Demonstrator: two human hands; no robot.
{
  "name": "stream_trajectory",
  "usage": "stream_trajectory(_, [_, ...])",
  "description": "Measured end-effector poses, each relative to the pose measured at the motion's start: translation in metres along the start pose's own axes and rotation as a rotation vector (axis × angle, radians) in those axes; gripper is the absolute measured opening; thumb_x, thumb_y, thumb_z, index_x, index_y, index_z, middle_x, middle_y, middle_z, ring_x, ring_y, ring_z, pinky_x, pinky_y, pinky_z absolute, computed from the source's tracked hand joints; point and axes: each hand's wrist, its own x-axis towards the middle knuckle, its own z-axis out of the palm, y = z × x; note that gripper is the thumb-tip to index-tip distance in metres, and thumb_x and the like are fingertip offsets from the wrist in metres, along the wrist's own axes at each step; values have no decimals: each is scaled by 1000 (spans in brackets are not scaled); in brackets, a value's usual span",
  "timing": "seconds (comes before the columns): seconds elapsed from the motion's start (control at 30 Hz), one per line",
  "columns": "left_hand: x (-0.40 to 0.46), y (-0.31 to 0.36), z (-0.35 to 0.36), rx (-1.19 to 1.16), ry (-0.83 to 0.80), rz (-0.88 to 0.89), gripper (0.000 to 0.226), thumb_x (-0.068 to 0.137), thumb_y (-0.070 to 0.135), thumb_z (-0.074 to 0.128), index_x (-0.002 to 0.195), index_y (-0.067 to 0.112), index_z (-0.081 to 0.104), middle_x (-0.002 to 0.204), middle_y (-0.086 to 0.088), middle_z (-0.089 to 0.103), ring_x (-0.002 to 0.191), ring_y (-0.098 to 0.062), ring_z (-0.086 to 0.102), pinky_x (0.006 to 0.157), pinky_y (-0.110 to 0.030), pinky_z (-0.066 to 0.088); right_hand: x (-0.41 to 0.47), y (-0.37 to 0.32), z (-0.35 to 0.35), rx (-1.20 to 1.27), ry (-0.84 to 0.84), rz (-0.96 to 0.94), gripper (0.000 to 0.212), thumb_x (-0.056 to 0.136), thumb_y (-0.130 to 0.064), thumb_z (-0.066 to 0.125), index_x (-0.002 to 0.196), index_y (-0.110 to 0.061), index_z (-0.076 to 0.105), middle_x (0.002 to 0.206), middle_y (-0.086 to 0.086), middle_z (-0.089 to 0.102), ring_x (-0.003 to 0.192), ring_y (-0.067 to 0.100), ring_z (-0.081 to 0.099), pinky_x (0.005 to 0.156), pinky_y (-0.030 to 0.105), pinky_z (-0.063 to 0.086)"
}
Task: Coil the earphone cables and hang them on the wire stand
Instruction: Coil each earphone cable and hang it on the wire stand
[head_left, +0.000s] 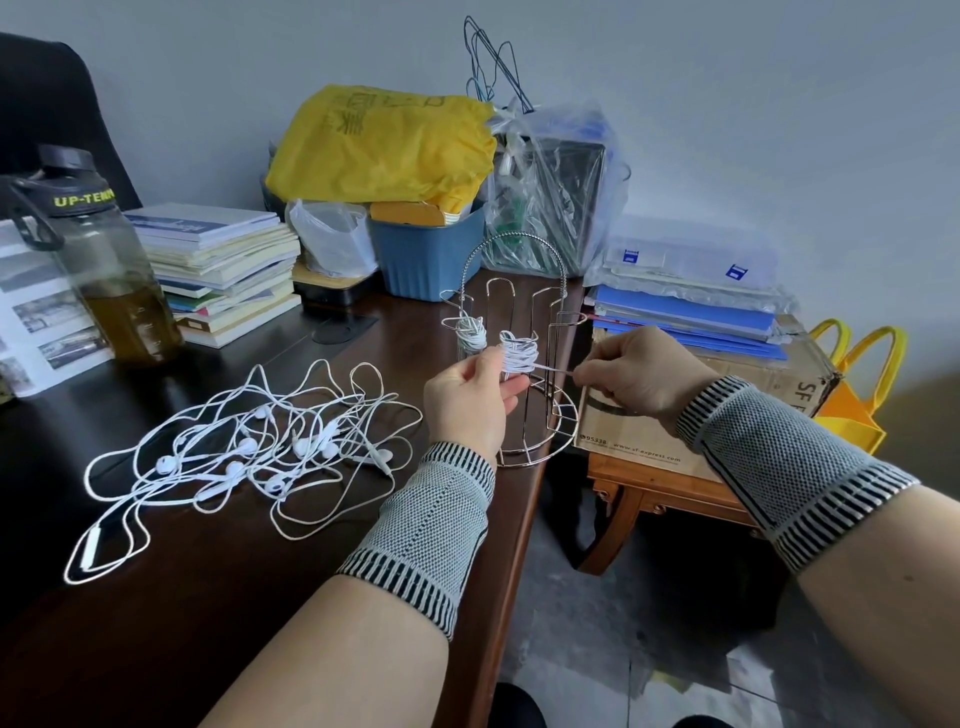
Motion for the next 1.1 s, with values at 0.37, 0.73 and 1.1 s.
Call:
stream_trajectory(0.37, [-1, -5, -2, -4, -64, 41, 14, 93, 13, 63, 101, 23, 68, 83, 7, 72, 72, -6, 72, 69, -20, 57, -6, 9, -11, 260, -109, 117, 18, 83, -12, 71, 69, -3, 65, 57, 8, 58, 53, 18, 50, 51, 27, 40])
stream_trajectory(0.73, [1, -10, 1, 11, -60, 45, 21, 90, 10, 68, 111, 12, 70, 84, -2, 72, 65, -2, 68, 64, -16, 54, 0, -47, -9, -696, 336, -318, 18, 89, -25, 53, 76, -15, 59, 71, 6, 58, 70, 25, 55, 63, 28, 41])
stream_trajectory(1.1, [1, -9, 1, -3, -80, 44, 12, 89, 17, 70, 83, 26, 66, 71, 9, 71, 66, -4, 70, 62, -17, 53, 45, -94, 28, -642, 23, -173, 22, 87, -27, 63, 95, -7, 70, 87, 6, 68, 84, 21, 65, 78, 35, 57])
